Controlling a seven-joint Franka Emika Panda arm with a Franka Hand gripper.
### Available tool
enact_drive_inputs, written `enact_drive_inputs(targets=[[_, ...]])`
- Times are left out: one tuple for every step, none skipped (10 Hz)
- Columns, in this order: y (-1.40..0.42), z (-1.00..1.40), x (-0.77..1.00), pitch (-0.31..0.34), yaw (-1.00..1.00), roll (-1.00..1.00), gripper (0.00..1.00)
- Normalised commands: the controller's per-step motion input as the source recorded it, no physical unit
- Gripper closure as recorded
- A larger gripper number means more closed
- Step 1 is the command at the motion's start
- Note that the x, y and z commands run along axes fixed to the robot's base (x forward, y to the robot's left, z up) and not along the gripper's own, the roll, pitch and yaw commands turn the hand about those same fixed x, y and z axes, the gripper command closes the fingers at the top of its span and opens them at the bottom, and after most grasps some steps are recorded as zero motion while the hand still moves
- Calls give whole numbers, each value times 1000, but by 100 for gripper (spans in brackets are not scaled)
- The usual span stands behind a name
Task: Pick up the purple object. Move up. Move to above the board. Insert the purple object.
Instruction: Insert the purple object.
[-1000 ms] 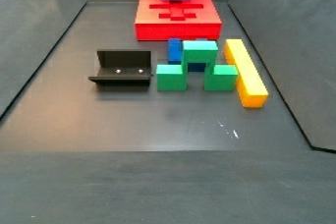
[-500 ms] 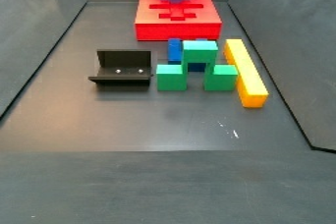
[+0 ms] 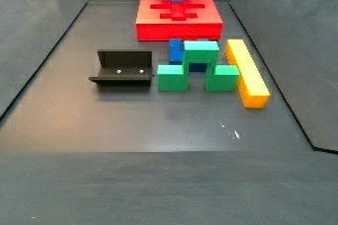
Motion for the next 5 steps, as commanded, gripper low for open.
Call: enact_drive_inputs(targets=[[-129,-960,846,-66,-37,0,100],[-29,-826,760,-13,0,0,100],[0,-63,20,0,0,30,100],[0,0,0,0,0,24,100],[0,-6,0,0,0,59,100]])
